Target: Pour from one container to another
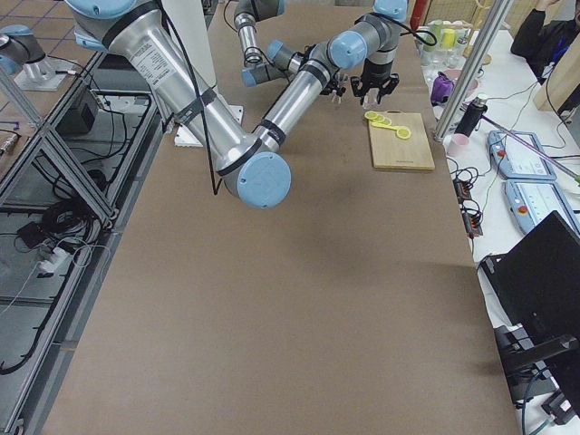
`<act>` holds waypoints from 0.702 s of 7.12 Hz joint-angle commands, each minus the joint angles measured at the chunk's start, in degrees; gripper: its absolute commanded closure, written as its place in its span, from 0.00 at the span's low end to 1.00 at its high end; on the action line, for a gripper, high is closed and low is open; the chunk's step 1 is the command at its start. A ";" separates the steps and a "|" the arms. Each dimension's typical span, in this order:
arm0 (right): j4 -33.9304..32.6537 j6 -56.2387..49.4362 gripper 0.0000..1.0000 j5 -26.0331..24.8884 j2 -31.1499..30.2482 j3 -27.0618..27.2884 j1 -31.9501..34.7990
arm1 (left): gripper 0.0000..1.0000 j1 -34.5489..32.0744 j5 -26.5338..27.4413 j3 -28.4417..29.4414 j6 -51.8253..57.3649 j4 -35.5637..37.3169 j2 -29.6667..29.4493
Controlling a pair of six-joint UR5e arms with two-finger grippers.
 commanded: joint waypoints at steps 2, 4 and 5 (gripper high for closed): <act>-1.99 0.78 1.00 -5.41 3.89 0.12 -5.08 | 1.00 0.00 0.03 0.02 0.00 -0.01 -0.04; -5.15 0.78 1.00 -6.56 5.91 0.12 -6.05 | 1.00 0.00 0.03 0.02 0.00 -0.01 -0.04; -6.13 0.69 1.00 -7.70 6.88 -0.32 -7.02 | 1.00 0.00 0.03 0.02 0.00 -0.01 0.05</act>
